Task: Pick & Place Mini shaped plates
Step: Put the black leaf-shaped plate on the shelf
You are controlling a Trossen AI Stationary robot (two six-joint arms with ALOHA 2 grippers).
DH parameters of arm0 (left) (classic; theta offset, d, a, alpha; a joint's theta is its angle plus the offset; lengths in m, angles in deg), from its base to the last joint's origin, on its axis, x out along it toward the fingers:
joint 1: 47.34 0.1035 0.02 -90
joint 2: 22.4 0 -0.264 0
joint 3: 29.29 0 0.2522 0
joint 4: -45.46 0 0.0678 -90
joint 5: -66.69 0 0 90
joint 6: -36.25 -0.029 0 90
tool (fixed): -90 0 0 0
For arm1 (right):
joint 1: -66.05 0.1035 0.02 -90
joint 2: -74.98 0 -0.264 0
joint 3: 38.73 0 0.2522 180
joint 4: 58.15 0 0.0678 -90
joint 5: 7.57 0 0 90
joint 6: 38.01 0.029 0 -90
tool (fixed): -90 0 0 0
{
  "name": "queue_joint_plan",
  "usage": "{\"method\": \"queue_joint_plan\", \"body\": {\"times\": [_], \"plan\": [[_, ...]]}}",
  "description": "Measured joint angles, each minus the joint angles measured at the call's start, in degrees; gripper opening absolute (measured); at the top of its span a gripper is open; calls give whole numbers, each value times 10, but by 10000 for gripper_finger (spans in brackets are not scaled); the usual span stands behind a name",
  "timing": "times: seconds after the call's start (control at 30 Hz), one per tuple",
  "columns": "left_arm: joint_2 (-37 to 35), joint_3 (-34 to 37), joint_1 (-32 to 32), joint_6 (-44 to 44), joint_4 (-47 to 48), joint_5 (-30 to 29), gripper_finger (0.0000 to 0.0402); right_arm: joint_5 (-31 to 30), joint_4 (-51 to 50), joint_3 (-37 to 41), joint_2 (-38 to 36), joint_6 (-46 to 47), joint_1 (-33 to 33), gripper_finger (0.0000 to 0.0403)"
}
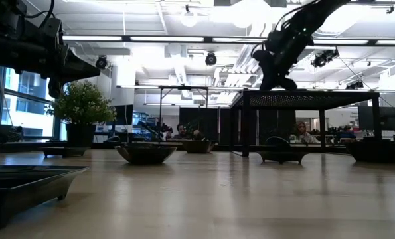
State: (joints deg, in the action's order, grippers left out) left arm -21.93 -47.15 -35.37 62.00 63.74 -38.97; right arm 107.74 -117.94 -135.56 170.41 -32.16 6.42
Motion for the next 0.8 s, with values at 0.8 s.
{"method": "queue_joint_plan", "body": {"times": [0.8], "plan": [[0, 0, 0, 2, 0, -1, 1, -48, 16, 0, -8, -20, -4, 61]]}}
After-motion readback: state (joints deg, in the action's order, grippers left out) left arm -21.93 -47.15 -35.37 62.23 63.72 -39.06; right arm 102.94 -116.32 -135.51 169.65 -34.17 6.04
